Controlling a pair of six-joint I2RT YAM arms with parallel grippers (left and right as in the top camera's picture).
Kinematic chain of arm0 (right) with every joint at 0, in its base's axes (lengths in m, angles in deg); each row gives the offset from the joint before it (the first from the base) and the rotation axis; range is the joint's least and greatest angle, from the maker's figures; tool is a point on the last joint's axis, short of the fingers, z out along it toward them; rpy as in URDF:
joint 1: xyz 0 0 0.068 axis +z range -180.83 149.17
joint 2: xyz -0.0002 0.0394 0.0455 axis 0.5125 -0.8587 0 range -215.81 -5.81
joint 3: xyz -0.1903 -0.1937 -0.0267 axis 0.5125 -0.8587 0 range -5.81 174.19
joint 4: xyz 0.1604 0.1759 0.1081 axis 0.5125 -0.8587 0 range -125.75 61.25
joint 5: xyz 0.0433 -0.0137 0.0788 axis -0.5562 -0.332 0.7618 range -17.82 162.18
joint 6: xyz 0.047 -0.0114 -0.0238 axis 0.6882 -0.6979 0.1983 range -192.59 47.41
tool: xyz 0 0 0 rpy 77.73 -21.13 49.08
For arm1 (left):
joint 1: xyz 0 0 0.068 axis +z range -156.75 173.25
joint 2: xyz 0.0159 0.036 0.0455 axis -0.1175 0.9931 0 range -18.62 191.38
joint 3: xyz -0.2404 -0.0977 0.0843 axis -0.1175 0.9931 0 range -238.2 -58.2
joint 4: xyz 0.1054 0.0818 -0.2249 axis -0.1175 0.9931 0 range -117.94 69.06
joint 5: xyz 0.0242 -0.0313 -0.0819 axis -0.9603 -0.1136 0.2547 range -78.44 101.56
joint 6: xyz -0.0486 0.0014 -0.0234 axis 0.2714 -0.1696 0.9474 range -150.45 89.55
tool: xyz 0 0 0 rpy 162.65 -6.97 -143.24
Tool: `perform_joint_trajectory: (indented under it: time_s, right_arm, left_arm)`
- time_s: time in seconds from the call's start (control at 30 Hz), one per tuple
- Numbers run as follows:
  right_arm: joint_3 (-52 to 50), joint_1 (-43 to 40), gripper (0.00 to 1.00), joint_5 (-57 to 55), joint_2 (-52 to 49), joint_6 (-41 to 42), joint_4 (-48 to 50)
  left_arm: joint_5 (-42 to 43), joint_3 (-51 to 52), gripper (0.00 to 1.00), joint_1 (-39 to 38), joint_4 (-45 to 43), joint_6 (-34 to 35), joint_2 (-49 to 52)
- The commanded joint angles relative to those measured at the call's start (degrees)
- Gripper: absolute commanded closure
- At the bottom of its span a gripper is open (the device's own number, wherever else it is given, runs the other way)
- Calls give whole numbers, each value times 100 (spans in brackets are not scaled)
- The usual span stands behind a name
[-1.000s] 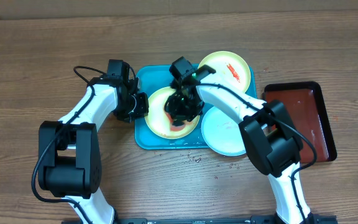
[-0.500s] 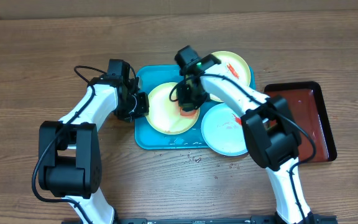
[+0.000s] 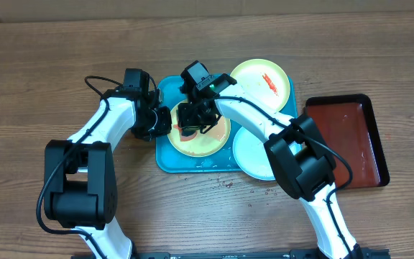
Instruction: Clean dirty plates on tray and stack at the side
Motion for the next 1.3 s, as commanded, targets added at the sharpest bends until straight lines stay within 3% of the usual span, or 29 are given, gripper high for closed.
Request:
perform_joint_trajectory:
  time_s: [0.0,0.17,0.4,0.83,1.07,1.27]
  right_arm:
    - [59,37,96,894,-195,92,-173]
    - [68,-197,96,800,-195,-142,-1073]
    - [76,-817,96,-710,-195,-393,-1781]
    - [76,-944,96,-1241,-195,-490,-236]
    - [76,-527,96,-457,-195,-487,450]
    - [76,17,96,-376,-195,-446,396]
  left_arm:
    - [232,-44,96,-35,-61,-63,7]
    - [229,-44,96,-26,-57,-66,7]
    - [138,-44,96,-22,-57,-44,7]
    - [192,-44,96,-24,-4,-46,7]
    - [192,-44,96,-24,13,-42,7]
    - [190,-44,96,-24,-11,22,7]
